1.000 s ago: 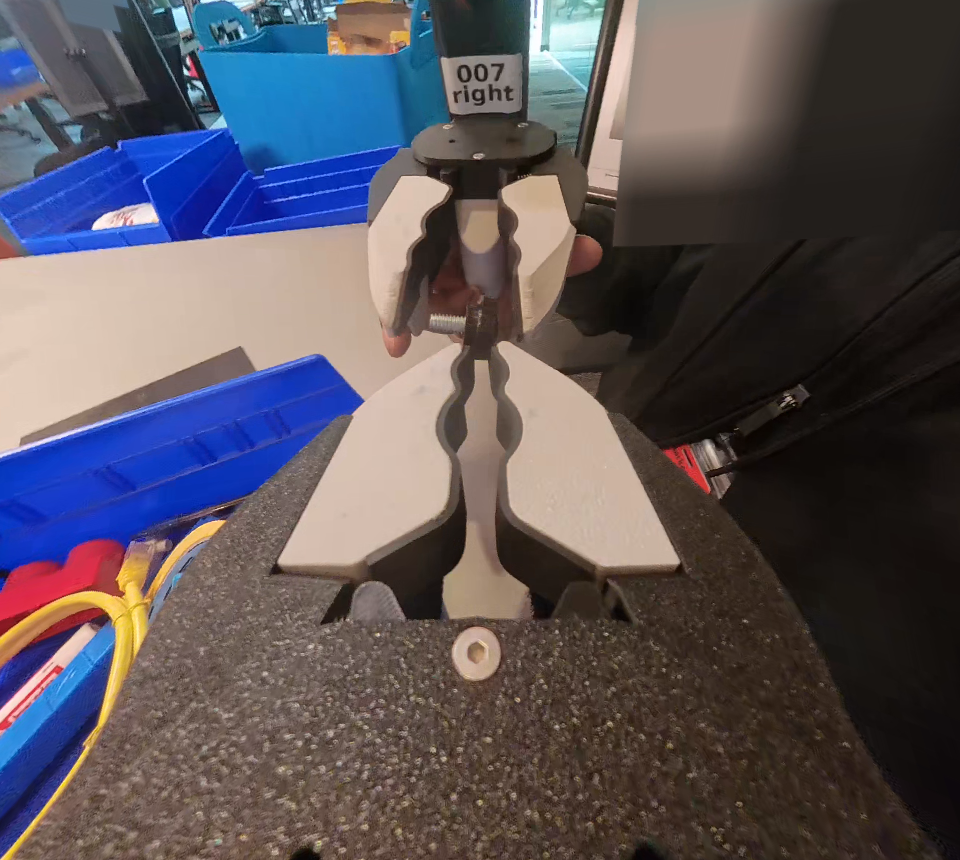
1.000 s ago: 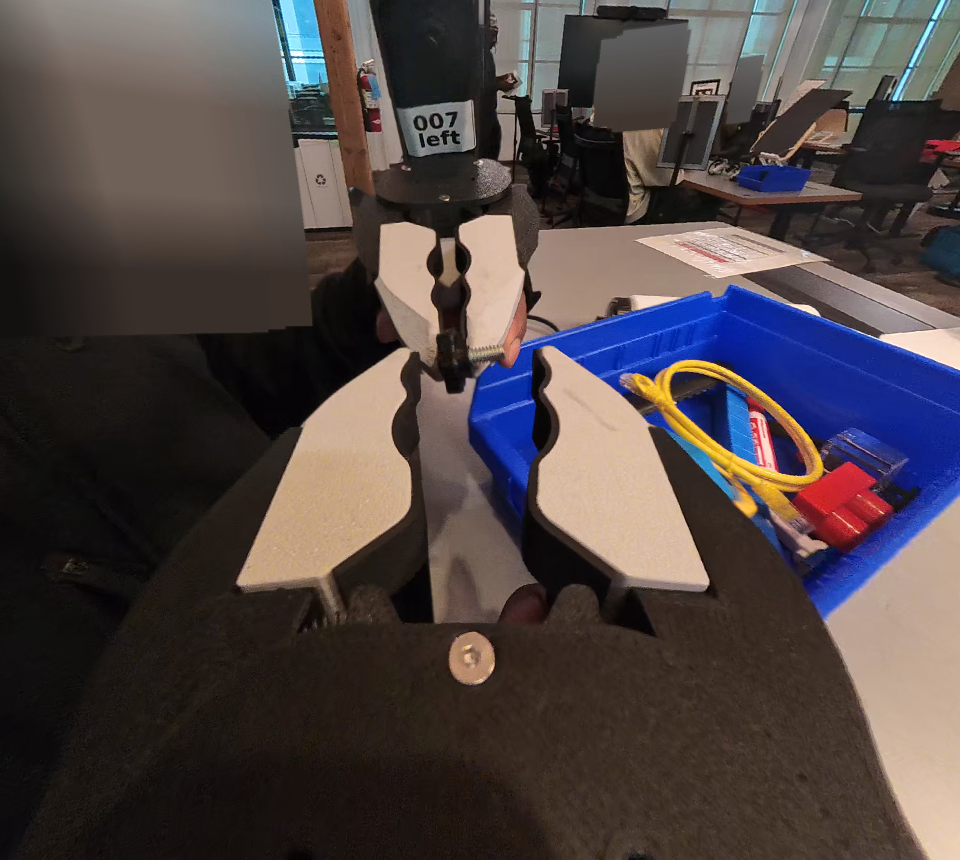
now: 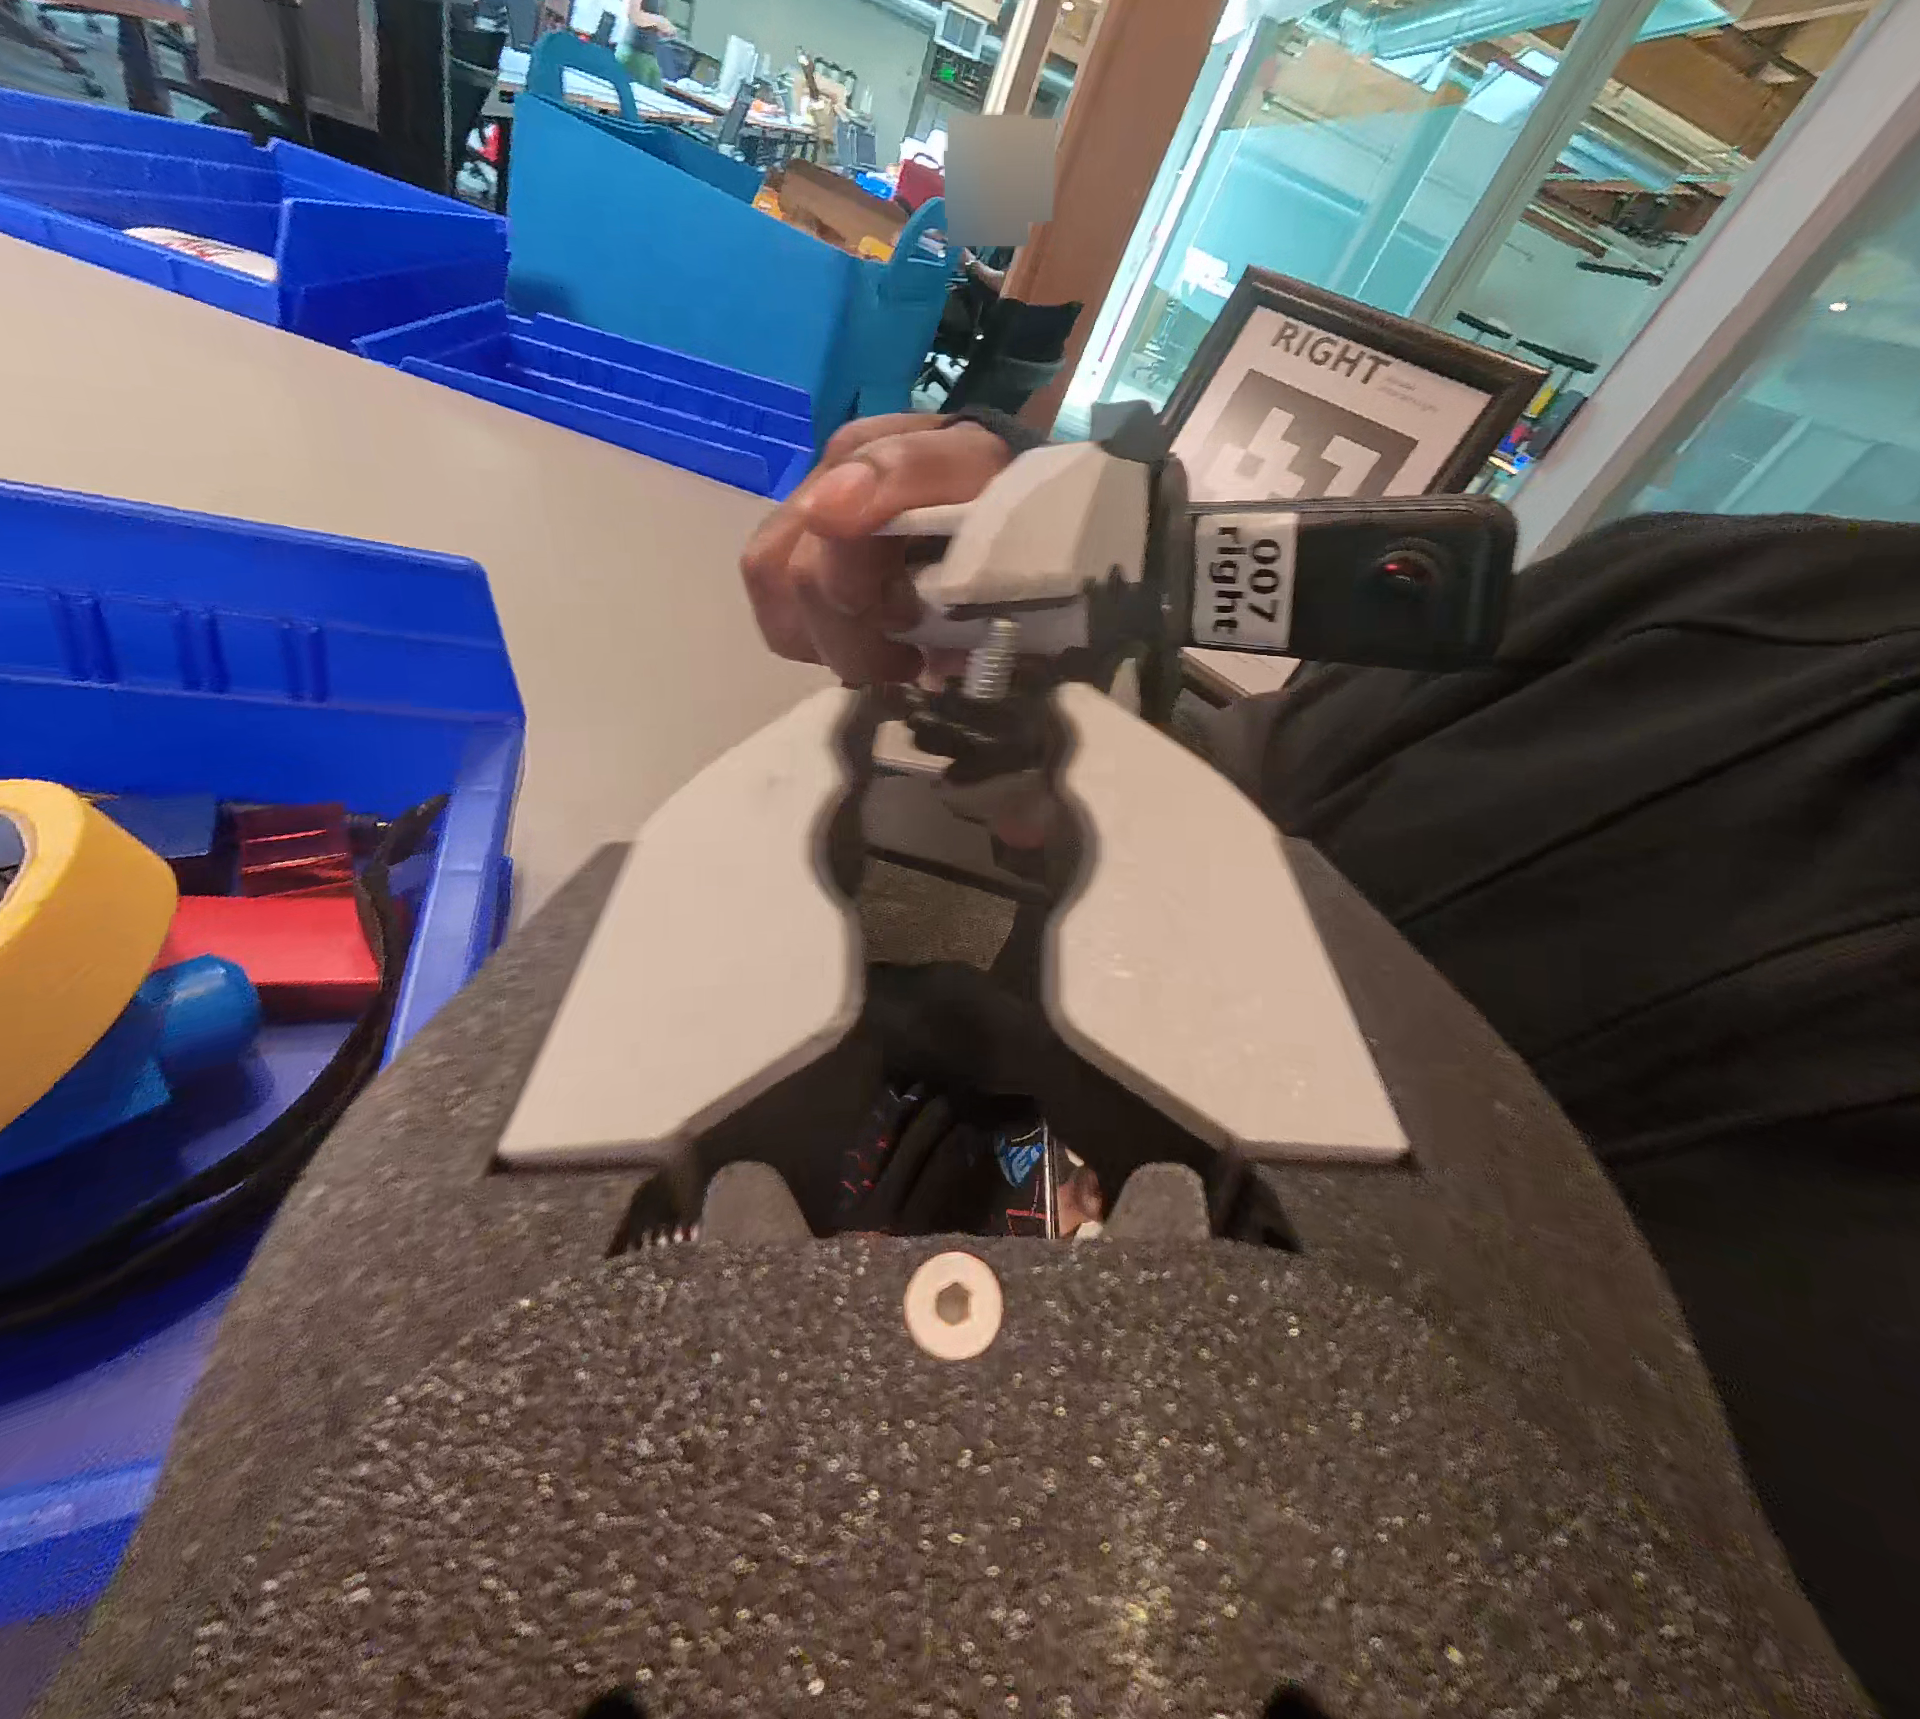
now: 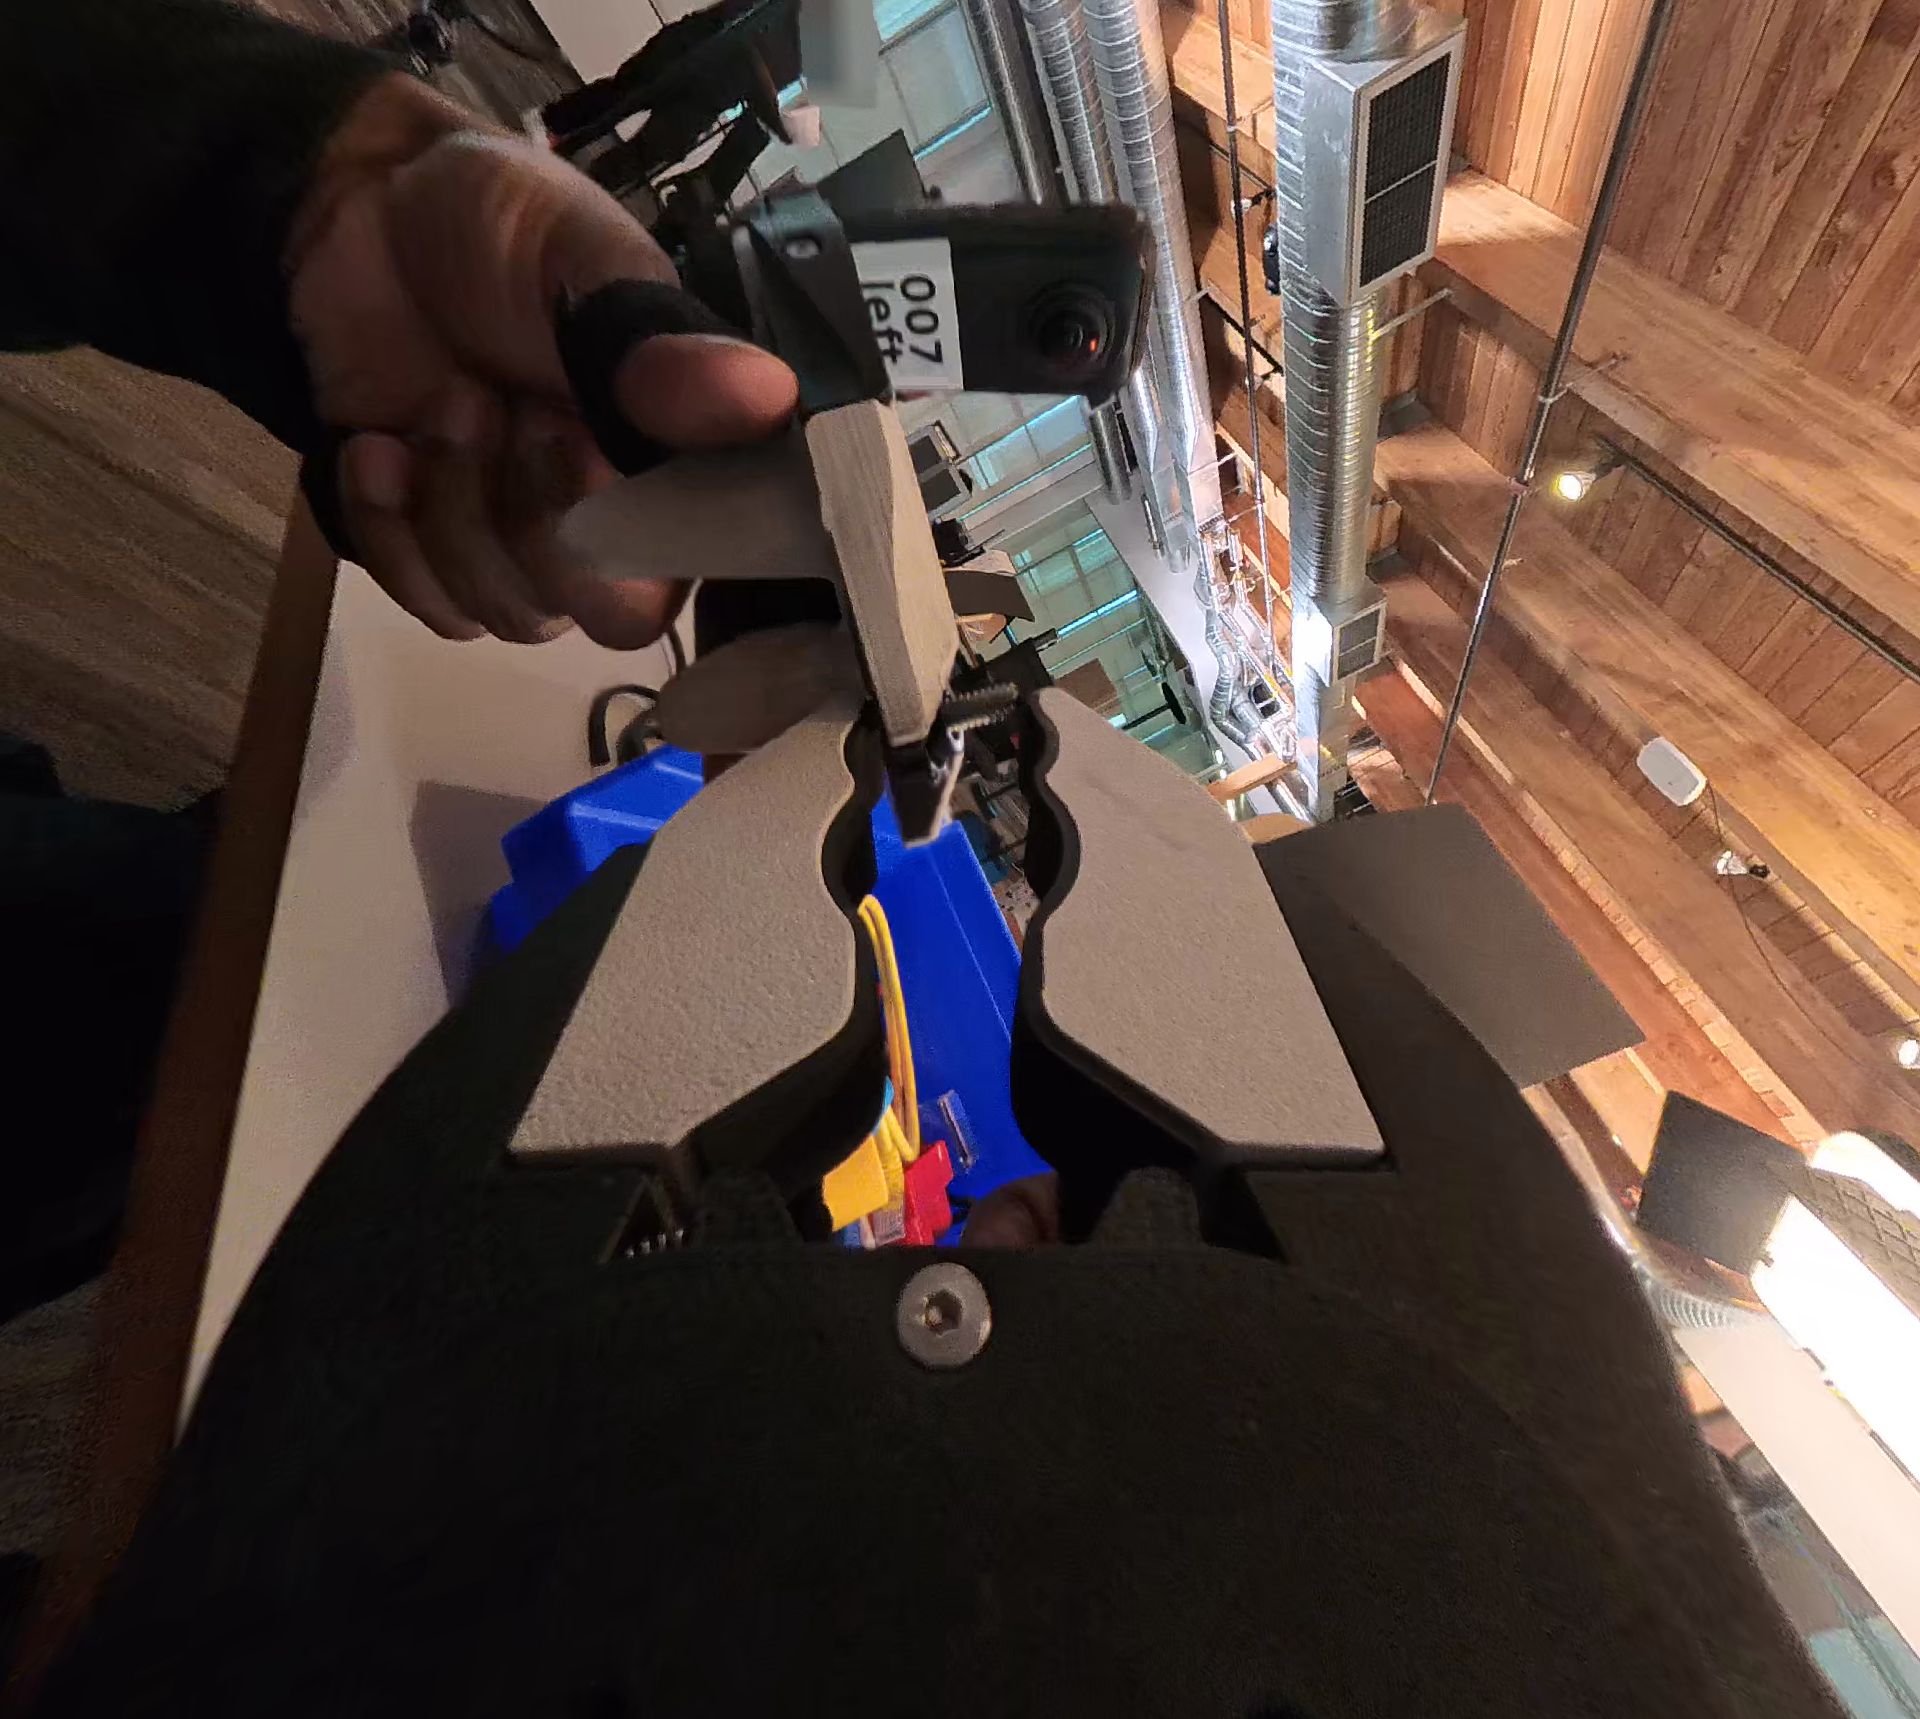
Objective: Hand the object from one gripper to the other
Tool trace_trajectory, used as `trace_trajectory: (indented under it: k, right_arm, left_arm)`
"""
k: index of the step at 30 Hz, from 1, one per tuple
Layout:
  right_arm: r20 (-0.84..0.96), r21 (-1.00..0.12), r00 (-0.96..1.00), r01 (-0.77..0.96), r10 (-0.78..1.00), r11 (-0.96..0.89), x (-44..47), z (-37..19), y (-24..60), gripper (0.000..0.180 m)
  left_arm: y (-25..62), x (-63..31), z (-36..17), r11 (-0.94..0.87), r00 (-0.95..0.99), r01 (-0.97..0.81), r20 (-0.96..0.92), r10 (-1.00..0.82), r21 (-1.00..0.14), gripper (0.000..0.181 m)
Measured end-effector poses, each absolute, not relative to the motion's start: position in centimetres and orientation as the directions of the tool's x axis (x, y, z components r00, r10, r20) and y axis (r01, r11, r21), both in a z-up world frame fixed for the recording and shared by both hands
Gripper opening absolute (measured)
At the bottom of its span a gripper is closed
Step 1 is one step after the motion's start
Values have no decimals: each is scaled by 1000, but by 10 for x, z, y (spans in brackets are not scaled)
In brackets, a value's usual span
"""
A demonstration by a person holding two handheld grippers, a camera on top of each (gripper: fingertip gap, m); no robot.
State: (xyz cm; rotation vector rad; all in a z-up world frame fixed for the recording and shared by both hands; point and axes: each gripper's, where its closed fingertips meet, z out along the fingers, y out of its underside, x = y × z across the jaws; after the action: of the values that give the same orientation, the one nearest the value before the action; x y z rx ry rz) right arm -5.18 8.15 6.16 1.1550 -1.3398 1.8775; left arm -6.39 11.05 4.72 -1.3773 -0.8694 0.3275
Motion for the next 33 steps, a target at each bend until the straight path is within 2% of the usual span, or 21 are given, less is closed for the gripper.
trace_trajectory:
  k: [1,5,8,10,15,18,20,27,33]
  right_arm:
    - [878,-460,-477,-816,-42,-350,-54,61,79,24]
    - [850,-506,-524,-782,-55,-363,-59,65,75,25]
    - [787,-603,-607,-717,-111,-350,-65,74,81,25]
    - [699,-704,-695,-629,-167,-330,-69,83,86,24]
    - [437,-897,-814,-361,-383,-256,-54,97,103,26]
    - [362,-932,-792,-326,-492,-160,-39,91,113,35]
    - [358,-933,-795,-330,-490,-146,-37,92,119,38]
    - [284,-959,-831,-247,-479,-142,-44,108,130,37]
    - [283,-958,-858,-274,-428,-85,-57,97,122,27]
  left_arm:
    - [109,-65,47,208,656,270,337,675,-940,25]
    - [99,-72,51,161,610,186,242,755,-969,25]
    - [85,-73,62,13,490,48,35,871,-999,25]
    - [78,-70,72,-165,361,-31,-164,918,-986,25]
    - [92,-55,91,-558,104,-119,-569,816,-821,24]
    - [94,-52,100,-718,-71,-80,-715,696,-691,25]
    - [102,-49,105,-793,-130,-95,-782,609,-602,25]
    - [120,-57,105,-908,-192,-105,-888,418,-405,25]
    - [128,-70,97,-932,-186,-147,-916,355,-331,25]
